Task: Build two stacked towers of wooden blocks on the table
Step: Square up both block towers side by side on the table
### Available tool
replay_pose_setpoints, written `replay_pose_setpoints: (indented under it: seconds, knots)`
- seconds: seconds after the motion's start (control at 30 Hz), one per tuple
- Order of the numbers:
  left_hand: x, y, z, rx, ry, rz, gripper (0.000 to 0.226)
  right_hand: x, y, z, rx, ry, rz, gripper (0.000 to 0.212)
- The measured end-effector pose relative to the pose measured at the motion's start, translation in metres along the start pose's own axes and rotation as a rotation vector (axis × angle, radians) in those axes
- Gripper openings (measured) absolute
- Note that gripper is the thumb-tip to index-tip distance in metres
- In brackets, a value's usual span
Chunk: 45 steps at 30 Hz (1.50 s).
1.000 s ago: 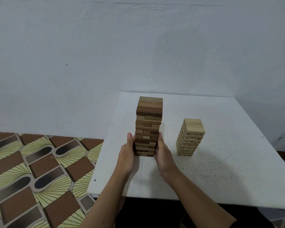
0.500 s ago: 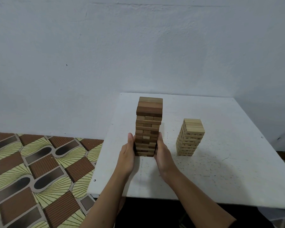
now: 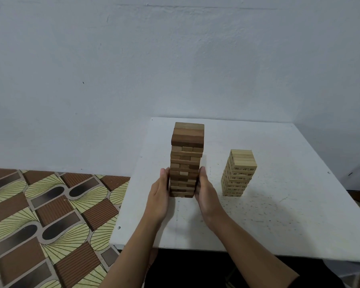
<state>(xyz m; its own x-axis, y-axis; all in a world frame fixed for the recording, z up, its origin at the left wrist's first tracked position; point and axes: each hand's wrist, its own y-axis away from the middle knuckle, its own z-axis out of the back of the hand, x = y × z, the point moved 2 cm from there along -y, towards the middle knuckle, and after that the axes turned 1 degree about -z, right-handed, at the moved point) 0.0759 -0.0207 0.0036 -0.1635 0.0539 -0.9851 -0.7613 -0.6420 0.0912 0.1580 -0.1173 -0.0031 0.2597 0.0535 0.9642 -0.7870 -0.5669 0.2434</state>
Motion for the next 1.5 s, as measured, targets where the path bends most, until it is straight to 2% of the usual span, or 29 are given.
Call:
replay_pose_setpoints:
  seconds: [0.1,0.23,0.27,0.33,0.4,0.5,0.57,0.63,1.3,1.37,1.43,1.5]
  knots:
    - [0.001,-0.001,0.004,-0.039,0.025,-0.043,0.07,0.01,0.005,0.005,-0.028,-0.019,0.046,0.046]
    - [-0.014,0.007,0.005,-0.032,0.057,-0.089,0.062,0.02,0.007,0.008,-0.037,-0.049,0.127,0.034]
    - [-0.018,0.01,0.004,-0.031,0.065,-0.097,0.06,0.022,0.007,0.008,-0.035,-0.043,0.148,0.037]
    - [-0.023,0.013,0.003,-0.029,0.1,-0.109,0.06,0.025,0.009,0.007,-0.02,-0.013,0.199,0.062]
    - [-0.029,0.015,0.001,-0.015,0.135,-0.114,0.06,0.029,0.01,0.005,-0.002,0.004,0.224,0.075]
    - [-0.041,0.02,0.0,-0.001,0.109,-0.122,0.048,0.039,0.015,0.002,0.011,0.004,0.254,0.071]
    - [-0.046,0.022,-0.001,0.003,0.107,-0.129,0.045,0.044,0.018,0.001,0.023,-0.015,0.268,0.053]
    - [-0.049,0.024,-0.001,0.005,0.106,-0.132,0.045,0.048,0.022,-0.001,0.05,-0.024,0.264,0.045]
    - [-0.055,0.027,-0.003,-0.001,0.031,-0.14,0.041,0.05,0.028,-0.007,0.077,0.007,0.236,0.046]
    - [-0.051,0.025,0.0,-0.011,0.021,-0.146,0.046,0.05,0.028,-0.006,0.068,0.015,0.233,0.045]
    - [-0.045,0.021,0.003,-0.023,0.019,-0.148,0.059,0.051,0.028,-0.004,0.049,0.017,0.239,0.052]
    - [-0.048,0.019,0.005,-0.044,0.03,-0.142,0.062,0.054,0.028,-0.003,0.032,0.01,0.253,0.065]
